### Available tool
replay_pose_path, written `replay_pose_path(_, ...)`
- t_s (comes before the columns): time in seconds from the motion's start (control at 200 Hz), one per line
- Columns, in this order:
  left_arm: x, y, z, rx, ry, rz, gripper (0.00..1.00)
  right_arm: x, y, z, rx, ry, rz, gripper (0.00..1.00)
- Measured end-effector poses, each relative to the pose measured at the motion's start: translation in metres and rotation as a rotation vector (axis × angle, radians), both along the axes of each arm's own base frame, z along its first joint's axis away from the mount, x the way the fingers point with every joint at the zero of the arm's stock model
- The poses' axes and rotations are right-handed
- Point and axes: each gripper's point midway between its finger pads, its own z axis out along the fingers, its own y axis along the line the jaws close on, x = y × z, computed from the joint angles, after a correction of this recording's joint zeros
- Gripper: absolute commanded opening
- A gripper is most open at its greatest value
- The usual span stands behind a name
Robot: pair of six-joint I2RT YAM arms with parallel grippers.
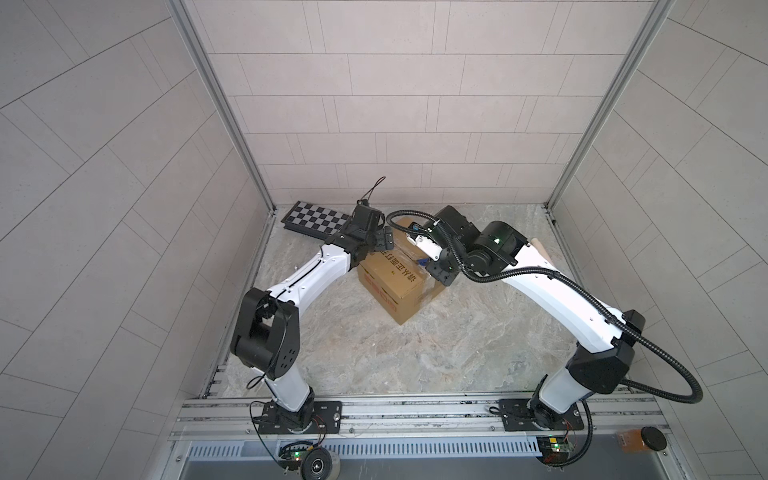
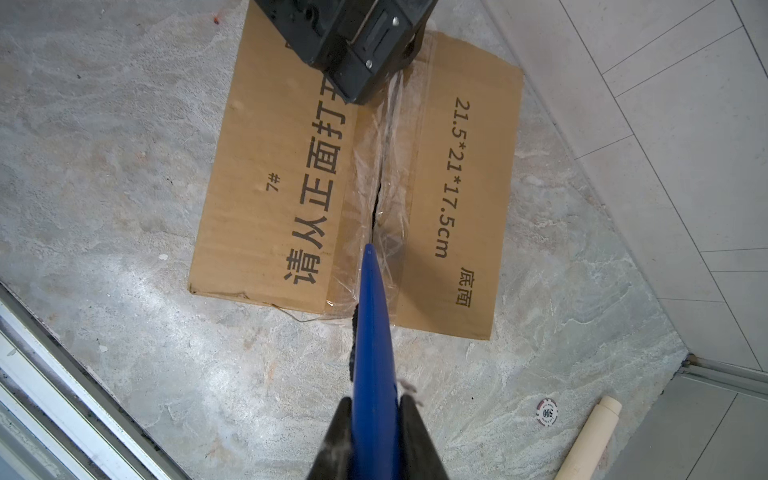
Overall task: Unpack the express box
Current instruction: 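Hold the tilted box with the left gripper while the right slices tape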
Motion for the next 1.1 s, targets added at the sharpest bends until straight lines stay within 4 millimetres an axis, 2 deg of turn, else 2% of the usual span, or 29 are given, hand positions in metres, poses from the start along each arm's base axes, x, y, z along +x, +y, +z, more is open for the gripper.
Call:
replay_pose_path(0.295, 0.001, 0.000, -0.001, 0.000, -0.002, 0.001, 1.00, 0.004, 0.003, 0.001, -0.001, -0.003, -0.002, 0.00)
replay_pose_path(0.786, 0.008, -0.002, -0.001, -0.012, -0.019, 0.013, 1.00, -0.013, -0.015, 0.014, 0.013, -0.013, -0.002, 0.00)
replay_pose_path(1.101, 0.007, -0.004, -0.002, -0.023, -0.014, 0.009, 1.00, -0.011, -0.010, 0.010, 0.023, -0.001, 0.004, 0.00)
